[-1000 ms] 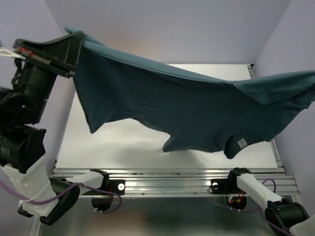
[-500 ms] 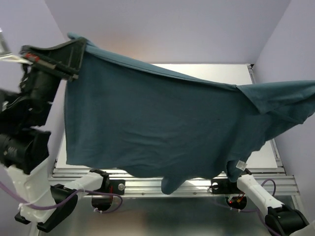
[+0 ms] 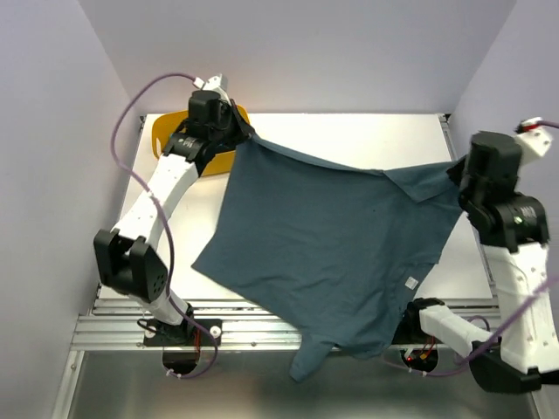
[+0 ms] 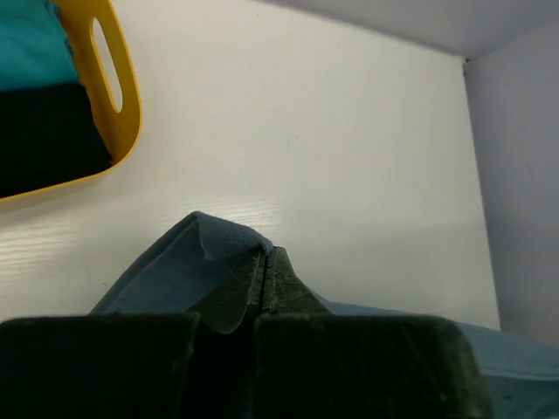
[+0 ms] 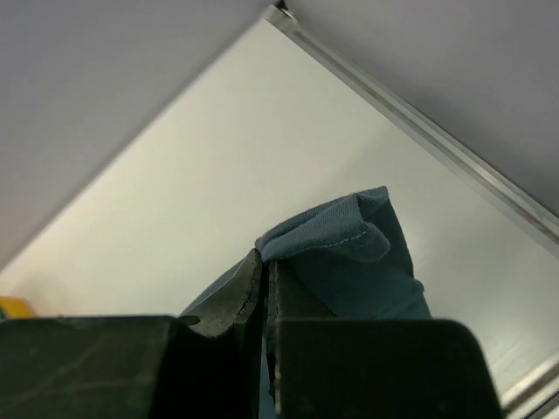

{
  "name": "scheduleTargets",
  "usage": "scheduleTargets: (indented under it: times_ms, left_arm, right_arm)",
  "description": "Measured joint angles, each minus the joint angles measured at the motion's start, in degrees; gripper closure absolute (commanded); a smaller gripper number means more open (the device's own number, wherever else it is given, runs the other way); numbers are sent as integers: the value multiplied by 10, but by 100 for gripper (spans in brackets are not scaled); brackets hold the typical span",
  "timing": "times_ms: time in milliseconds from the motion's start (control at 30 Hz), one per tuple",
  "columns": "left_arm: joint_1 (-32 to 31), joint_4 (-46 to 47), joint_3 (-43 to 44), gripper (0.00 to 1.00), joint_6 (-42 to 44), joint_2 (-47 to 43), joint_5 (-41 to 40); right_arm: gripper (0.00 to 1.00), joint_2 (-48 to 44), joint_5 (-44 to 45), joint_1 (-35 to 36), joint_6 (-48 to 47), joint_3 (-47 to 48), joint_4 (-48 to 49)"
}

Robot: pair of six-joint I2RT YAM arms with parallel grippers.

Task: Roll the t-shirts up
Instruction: Flatten out the T-shirt at the center of the board.

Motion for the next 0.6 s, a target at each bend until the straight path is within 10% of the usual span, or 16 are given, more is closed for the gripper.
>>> scheduleTargets:
  times_ms: [267,600]
  left_arm:
    - [0,20,-5,100,19,98,14]
    - [0,0,87,100,48,88,21]
  right_arm:
    - [99,83,45,0,-7,-121,20]
    - [99,67,5,0,-54,-9,38]
